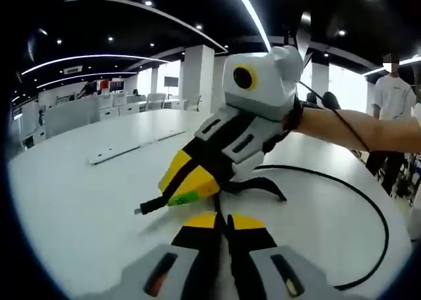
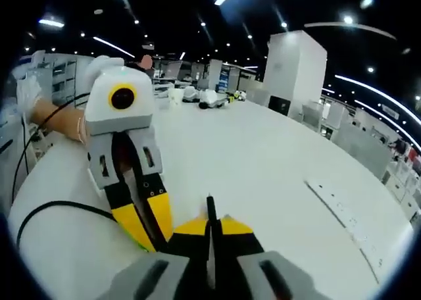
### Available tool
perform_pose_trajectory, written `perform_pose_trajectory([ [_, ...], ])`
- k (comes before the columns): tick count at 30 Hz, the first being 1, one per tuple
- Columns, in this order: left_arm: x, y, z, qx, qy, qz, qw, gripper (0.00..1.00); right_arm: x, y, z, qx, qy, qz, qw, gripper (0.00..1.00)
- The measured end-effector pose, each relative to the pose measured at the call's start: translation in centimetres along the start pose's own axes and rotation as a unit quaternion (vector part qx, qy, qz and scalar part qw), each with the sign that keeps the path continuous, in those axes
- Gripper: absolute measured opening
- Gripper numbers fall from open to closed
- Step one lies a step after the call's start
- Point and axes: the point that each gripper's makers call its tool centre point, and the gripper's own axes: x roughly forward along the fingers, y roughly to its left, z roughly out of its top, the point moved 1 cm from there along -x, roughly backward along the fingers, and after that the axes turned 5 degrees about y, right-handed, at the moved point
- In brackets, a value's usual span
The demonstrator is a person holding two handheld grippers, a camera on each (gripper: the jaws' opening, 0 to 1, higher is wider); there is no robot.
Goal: Find the charging cable on the desk, coil it up and secure with Velcro.
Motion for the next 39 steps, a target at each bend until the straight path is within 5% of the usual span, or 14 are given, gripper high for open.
perform_pose_trajectory([
  [4,0.0,-0.1,0.0,-0.002,-0.001,0.0,1.0,0.07,0.2,0.2,-0.2,0.037,-0.005,0.005,0.9993,0.07],
  [9,-0.1,-0.2,0.0,-0.007,-0.003,-0.002,1.0,0.07,-0.2,0.0,0.1,0.034,-0.007,-0.004,0.9994,0.09],
  [12,-0.6,-0.3,0.9,-0.023,-0.025,-0.01,0.9994,0.07,-1.3,-0.4,1.9,0.063,-0.051,-0.01,0.9967,0.12],
  [18,-0.8,-0.3,1.5,-0.033,-0.038,-0.014,0.9986,0.08,-5.3,-0.7,2.9,0.044,-0.087,-0.049,0.994,0.15],
  [23,-0.7,-0.6,2.2,-0.033,-0.052,-0.018,0.9979,0.1,-10.4,-0.2,0.8,-0.01,-0.103,-0.13,0.9861,0.16],
  [25,-0.7,-0.7,2.7,-0.03,-0.064,-0.019,0.9973,0.14,-12.3,0.2,-1.1,-0.025,-0.099,-0.156,0.9824,0.16],
  [28,-0.4,0.0,3.1,-0.018,-0.067,0.006,0.9976,0.15,-12.9,0.9,-4.1,-0.044,-0.049,-0.174,0.9825,0.16],
  [34,0.1,1.8,3.2,-0.003,-0.051,0.054,0.9972,0.16,-11.7,2.5,-4.9,-0.1,-0.003,-0.18,0.9786,0.18],
  [39,-1.0,3.2,3.6,-0.016,-0.064,0.079,0.9947,0.17,-10.3,3.5,-6.0,-0.152,0.04,-0.177,0.9714,0.19],
])
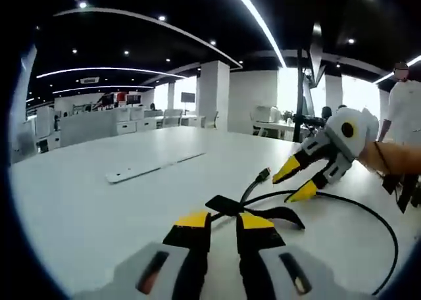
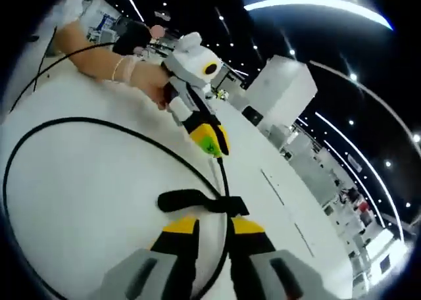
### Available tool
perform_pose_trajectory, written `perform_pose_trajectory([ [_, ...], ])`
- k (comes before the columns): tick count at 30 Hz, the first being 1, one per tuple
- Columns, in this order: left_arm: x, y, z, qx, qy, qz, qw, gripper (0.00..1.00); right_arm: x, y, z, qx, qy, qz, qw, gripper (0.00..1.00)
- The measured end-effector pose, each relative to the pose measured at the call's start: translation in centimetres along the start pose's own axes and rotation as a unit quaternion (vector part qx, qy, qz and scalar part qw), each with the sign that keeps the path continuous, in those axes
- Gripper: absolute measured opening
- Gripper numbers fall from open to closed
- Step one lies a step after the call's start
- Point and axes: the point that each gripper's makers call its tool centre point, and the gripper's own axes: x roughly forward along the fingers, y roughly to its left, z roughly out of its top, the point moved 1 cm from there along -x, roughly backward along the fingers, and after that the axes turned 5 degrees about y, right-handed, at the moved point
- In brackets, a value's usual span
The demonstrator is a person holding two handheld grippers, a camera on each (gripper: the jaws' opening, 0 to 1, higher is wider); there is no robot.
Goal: Find the charging cable on the desk, coil it up and secure with Velcro.
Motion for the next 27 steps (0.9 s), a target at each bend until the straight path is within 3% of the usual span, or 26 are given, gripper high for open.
perform_pose_trajectory([
  [5,-1.3,2.0,0.0,-0.001,-0.007,0.044,0.999,0.18,0.9,0.3,0.2,-0.029,0.006,0.0,0.9996,0.19],
  [9,-2.0,2.7,-0.6,-0.009,-0.005,0.057,0.9983,0.19,1.5,0.2,0.7,-0.034,0.0,0.001,0.9994,0.18],
  [15,-2.0,2.9,-0.7,-0.009,0.003,0.054,0.9985,0.21,2.4,0.8,1.6,-0.03,-0.017,0.002,0.9994,0.16],
  [22,-2.0,2.2,0.1,-0.01,-0.006,0.04,0.9992,0.21,2.4,1.0,2.0,-0.037,-0.019,-0.006,0.9991,0.05],
  [27,-1.9,1.6,0.5,-0.015,-0.013,0.029,0.9994,0.21,1.7,0.4,2.1,-0.007,-0.033,-0.014,0.9993,0.04],
])
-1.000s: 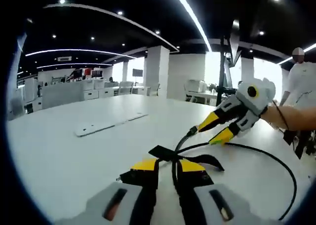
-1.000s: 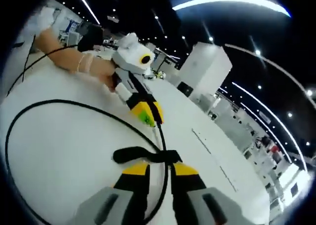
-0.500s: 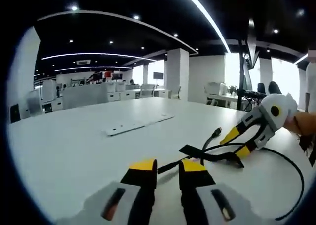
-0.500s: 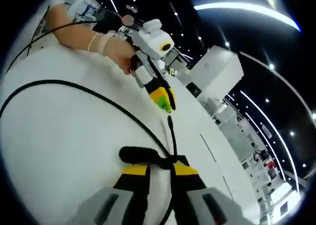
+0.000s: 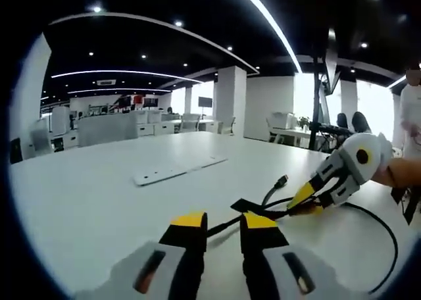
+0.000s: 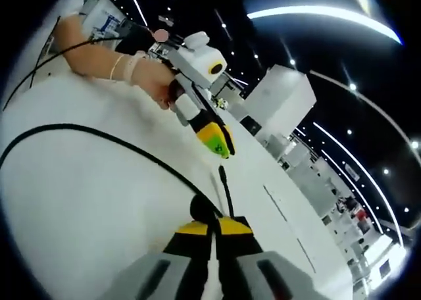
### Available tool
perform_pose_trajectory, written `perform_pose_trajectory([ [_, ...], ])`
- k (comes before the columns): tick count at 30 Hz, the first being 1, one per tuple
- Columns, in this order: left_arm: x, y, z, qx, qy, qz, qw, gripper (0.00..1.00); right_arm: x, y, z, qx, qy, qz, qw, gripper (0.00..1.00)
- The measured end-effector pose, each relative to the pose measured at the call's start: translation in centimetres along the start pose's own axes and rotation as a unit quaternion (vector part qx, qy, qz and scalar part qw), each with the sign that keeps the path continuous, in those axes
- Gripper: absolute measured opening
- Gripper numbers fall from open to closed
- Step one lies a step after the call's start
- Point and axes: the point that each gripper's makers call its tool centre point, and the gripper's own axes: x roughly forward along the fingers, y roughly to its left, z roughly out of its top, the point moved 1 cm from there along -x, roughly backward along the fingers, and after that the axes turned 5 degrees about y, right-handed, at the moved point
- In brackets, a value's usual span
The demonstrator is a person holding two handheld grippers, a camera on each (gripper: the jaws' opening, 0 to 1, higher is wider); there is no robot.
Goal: Find the charging cable on the desk, coil it up and secure with Velcro.
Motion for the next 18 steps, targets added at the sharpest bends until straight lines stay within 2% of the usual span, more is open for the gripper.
perform_pose_trajectory([
  [16,0.1,-0.4,0.1,-0.004,-0.001,-0.008,1.0,0.21,-0.5,-0.2,1.1,0.017,-0.008,0.005,0.9998,0.04],
  [18,0.1,-0.5,0.1,-0.004,0.0,-0.01,0.9999,0.21,-0.3,-0.5,1.2,0.045,-0.01,0.01,0.9989,0.04],
])
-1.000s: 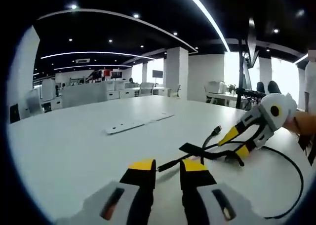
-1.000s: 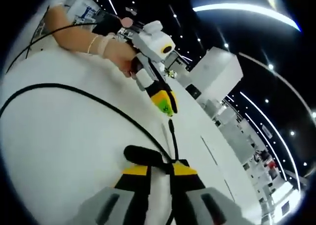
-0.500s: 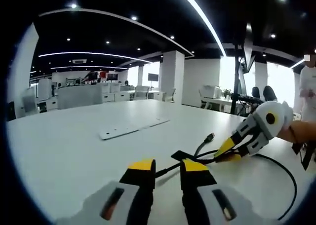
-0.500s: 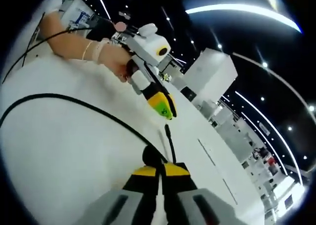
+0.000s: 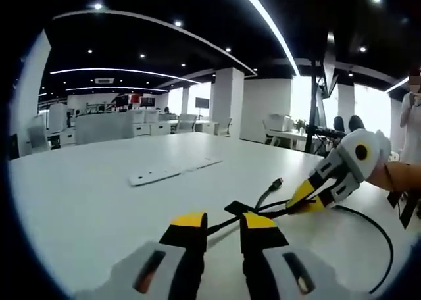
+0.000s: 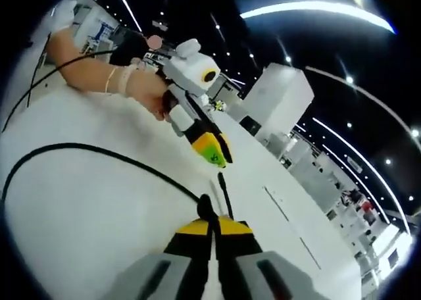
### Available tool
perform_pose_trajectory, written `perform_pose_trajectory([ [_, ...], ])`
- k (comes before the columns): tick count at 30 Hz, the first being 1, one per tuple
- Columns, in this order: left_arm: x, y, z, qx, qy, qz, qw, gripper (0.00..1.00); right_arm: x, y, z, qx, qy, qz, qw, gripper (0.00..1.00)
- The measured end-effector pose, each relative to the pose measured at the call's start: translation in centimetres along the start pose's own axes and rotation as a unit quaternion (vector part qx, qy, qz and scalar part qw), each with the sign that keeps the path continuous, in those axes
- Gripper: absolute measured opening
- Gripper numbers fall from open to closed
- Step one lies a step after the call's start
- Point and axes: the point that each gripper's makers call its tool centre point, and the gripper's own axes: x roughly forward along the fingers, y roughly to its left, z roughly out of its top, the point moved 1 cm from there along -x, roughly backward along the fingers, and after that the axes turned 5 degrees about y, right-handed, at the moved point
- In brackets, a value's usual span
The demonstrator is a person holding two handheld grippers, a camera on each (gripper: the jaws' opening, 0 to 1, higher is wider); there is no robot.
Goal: Find the charging cable on the desk, coil it up and secure with Velcro.
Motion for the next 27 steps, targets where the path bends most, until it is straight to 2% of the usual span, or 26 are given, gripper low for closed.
perform_pose_trajectory([
  [4,0.0,0.0,-0.1,0.0,0.002,0.0,1.0,0.21,0.2,-2.2,0.7,0.063,-0.016,-0.021,0.9977,0.04],
  [11,0.0,-0.2,-0.2,0.0,0.004,-0.004,1.0,0.21,2.1,-4.4,0.0,0.087,0.009,-0.022,0.9959,0.04],
  [16,-0.1,-0.2,-0.2,0.001,0.005,-0.005,1.0,0.21,3.9,-4.9,-1.2,0.112,0.027,-0.008,0.9933,0.03],
  [23,0.0,-0.3,-0.3,0.002,0.007,-0.008,0.9999,0.21,4.9,-5.0,-3.0,0.153,0.044,0.009,0.9872,0.03],
  [27,0.1,-0.2,-0.3,0.003,0.008,-0.009,0.9999,0.21,5.2,-5.1,-3.3,0.176,0.049,0.024,0.9829,0.03],
])
